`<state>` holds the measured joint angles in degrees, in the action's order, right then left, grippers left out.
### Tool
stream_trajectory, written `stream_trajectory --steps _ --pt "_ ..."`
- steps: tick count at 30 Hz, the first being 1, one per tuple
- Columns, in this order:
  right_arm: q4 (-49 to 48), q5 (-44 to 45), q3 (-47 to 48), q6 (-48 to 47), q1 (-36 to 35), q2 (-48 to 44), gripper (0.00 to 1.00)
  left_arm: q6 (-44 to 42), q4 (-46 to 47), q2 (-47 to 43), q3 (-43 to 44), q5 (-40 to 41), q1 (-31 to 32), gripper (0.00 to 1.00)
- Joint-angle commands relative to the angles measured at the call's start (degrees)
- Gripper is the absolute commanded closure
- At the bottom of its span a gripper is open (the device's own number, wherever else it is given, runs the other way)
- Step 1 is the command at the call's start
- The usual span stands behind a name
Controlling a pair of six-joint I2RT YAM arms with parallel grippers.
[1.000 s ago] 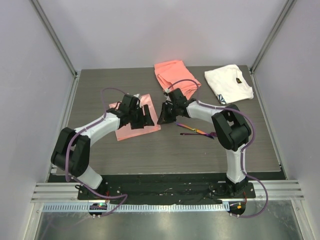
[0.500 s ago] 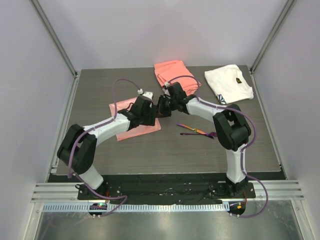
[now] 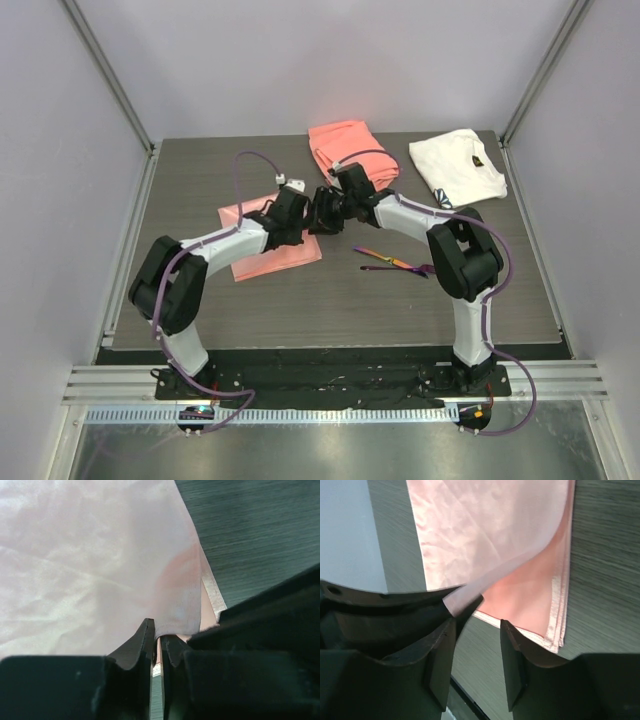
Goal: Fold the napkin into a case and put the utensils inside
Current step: Fold the top corner of the square-folded napkin at the center of the board.
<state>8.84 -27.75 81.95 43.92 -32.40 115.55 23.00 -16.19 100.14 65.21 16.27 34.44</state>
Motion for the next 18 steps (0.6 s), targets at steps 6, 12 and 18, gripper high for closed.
stream_trajectory --steps 6,12,18 --pt "0.31 2.97 -3.64 -6.75 1.38 -4.55 0.29 10.55 -1.4 -3.02 -0.35 -14.75 -14.03 0.98" --pt "-4.44 -2.92 -4.34 -5.43 -0.38 0.29 0.63 13.82 0.28 -2.32 -1.05 -20.66 -19.93 0.98" --pt "-6.29 -2.92 -5.22 -5.34 -0.64 2.49 0.73 14.7 -1.65 -0.56 1.23 -24.09 -26.07 0.98"
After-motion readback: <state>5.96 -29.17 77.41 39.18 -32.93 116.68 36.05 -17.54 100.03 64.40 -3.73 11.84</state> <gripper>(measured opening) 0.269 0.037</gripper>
